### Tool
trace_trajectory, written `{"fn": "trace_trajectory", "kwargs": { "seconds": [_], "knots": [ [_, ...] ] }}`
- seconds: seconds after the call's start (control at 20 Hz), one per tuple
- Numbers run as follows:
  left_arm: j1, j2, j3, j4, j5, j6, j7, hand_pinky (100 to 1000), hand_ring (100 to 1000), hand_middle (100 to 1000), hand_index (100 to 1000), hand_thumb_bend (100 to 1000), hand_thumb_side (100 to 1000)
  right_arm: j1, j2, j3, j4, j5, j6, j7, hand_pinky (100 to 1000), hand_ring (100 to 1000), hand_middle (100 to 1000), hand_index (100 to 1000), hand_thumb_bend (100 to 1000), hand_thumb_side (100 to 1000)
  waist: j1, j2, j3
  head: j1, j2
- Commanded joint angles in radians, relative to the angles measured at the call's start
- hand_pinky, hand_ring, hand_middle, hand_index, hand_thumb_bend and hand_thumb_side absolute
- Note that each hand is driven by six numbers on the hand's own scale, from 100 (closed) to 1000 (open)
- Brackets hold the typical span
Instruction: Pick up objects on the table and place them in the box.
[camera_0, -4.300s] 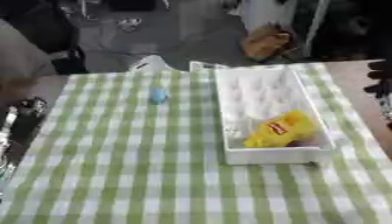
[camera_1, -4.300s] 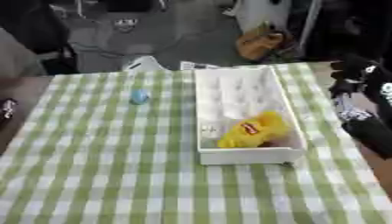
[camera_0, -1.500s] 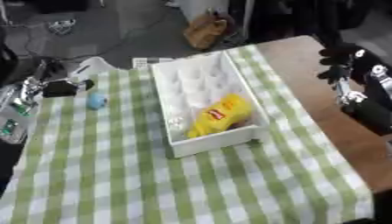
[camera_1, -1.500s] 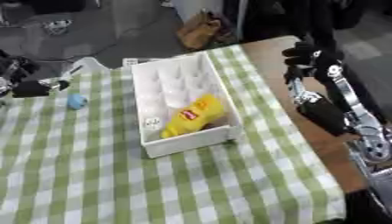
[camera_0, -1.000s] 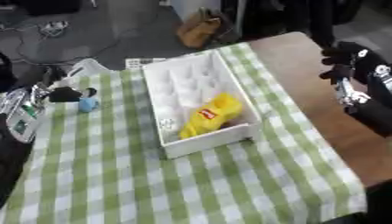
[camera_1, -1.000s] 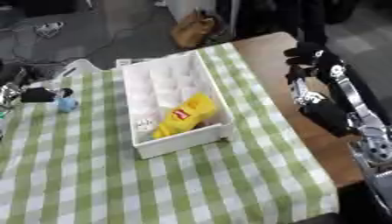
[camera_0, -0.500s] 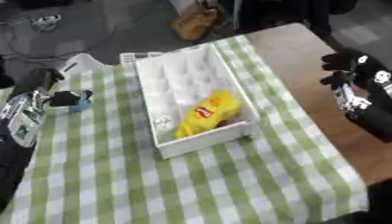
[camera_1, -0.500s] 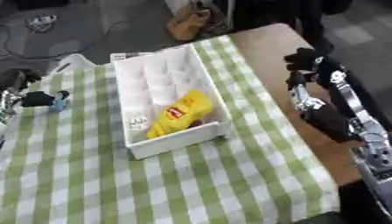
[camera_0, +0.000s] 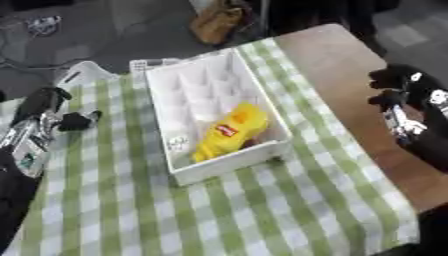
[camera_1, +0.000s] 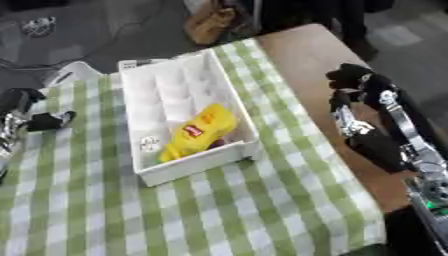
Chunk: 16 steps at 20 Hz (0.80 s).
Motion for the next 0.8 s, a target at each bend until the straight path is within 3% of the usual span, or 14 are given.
{"fn": "trace_trajectory", "kwargs": {
  "seconds": [0.05,0.3,0.8],
  "knots": [
    [-0.026,0.036,0.010,-0.002,-0.003,0.018,0.008,715,757,682,788,506,350,-0.013,-0.015,-0.006,-0.023,0.009,-0.001,-0.002,714,824,789,936,100,587,0.013,0.004,-0.002,0.004,-0.014],
    [-0.023,0.042,0.012,0.007,-0.015,0.037,-0.010,717,758,675,781,477,296,-0.012,-0.015,-0.006,-0.023,0.011,0.000,-0.003,713,824,789,936,100,593,0.015,0.007,-0.002,0.002,-0.013],
    [-0.017,0.044,0.012,0.026,-0.031,0.024,-0.081,727,769,694,786,490,304,-0.012,-0.015,-0.006,-0.024,0.011,-0.001,-0.003,713,825,788,936,100,591,0.008,0.008,0.005,-0.003,-0.018]
  ]
}}
